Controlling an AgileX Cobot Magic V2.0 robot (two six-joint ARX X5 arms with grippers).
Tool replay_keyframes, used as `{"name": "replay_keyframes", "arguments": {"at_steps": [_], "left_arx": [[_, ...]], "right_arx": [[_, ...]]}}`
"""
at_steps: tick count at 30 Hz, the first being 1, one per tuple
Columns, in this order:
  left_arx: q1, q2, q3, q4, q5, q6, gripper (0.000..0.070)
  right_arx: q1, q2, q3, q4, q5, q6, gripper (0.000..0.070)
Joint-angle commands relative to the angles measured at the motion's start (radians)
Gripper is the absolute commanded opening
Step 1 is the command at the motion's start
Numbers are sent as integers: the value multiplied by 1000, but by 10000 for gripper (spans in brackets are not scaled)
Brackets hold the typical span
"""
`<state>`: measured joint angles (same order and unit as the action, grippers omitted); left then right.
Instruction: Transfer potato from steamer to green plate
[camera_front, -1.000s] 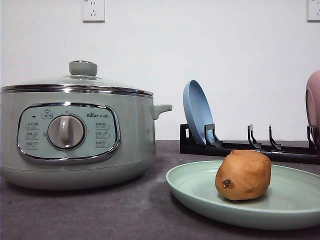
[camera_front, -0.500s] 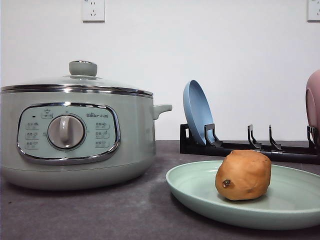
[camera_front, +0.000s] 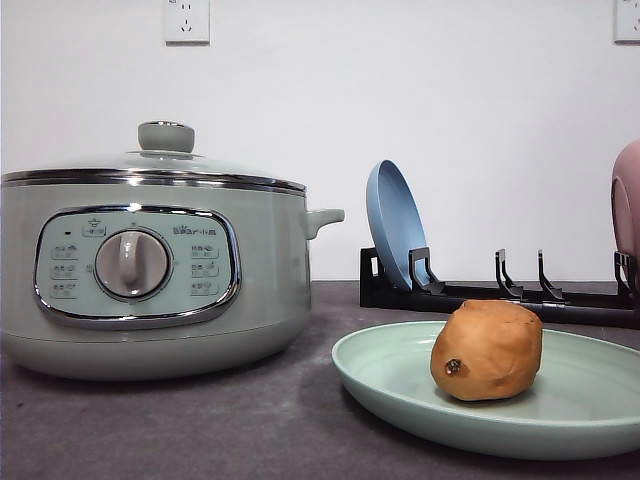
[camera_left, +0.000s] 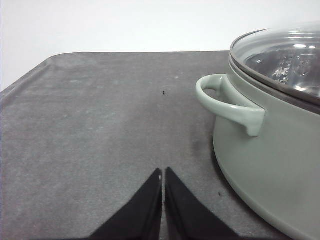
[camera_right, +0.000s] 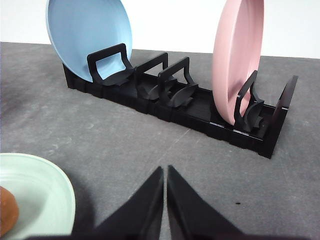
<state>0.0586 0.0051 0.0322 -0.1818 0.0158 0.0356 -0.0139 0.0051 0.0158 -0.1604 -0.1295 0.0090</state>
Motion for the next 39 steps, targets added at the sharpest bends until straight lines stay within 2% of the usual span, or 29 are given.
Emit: {"name": "replay_keyframes", "arguments": {"at_steps": [1, 39], "left_arx": [[0, -2, -20, -6, -2, -3, 0], [0, -2, -21, -6, -2, -3, 0]], "right_arx": [[0, -2, -4, 6, 0, 17, 0], [0, -2, -4, 6, 0, 17, 0]]}}
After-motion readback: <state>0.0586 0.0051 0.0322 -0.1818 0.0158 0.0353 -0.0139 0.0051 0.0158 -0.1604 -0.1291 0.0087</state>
